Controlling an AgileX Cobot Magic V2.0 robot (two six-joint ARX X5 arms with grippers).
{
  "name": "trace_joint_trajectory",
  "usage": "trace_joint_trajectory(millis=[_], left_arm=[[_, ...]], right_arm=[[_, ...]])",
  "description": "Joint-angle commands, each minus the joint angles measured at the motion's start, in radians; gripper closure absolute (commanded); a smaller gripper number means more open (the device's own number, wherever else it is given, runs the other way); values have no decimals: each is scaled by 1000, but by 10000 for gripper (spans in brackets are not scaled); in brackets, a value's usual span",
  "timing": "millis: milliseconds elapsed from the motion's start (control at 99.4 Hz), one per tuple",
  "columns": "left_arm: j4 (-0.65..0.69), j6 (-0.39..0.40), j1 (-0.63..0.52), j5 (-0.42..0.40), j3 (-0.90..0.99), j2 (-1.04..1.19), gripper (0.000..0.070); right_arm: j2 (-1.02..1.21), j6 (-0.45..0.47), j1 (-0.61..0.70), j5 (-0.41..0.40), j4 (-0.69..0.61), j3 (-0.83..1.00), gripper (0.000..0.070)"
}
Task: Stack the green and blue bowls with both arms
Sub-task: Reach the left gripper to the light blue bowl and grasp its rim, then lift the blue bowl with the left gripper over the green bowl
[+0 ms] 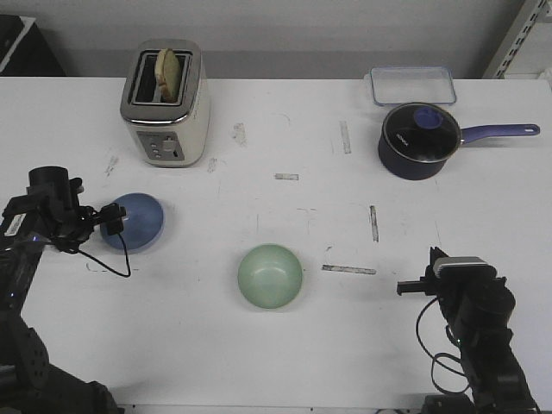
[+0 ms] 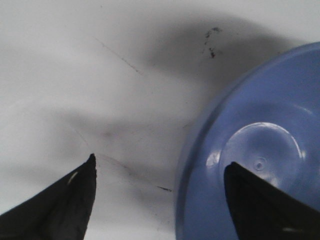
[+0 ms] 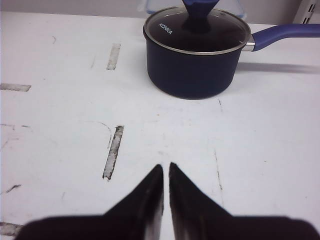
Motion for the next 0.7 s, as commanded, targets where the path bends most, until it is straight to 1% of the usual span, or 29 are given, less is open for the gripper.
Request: trace_joint_trajectory(millis=[0,20,70,121,151,191,251,453,583,634,694], left_arm=[[3,-5,3,21,19,22,307],[3,-9,3,23,19,24,346],[4,-30,4,23,19,25,469],[5,-33,4,23,19,25,582],[5,-33,4,23,19,24,635],[3,-33,4,23,19,24,674],[3,-33,4,23,19,24,700],[-3,-33,2,23,31,10,699],[-30,-33,-6,24,78,-29,699],[-38,-45,-13,29,100,-51,699],[-58,-70,-30,58,127,-84,699]], right_arm=[[6,-7,1,-1,9,3,691],[6,-7,1,-1,9,3,691],[6,-7,1,-1,9,3,691],[6,-8,1,-1,9,3,691],[6,-7,1,-1,9,3,691],[6,-8,1,-1,9,3,691],[6,-7,1,-1,9,3,691],[6,-7,1,-1,9,3,691],[6,-7,1,-1,8,3,691],[6,-8,1,-1,4,3,691],[6,-7,1,-1,-1,3,691]])
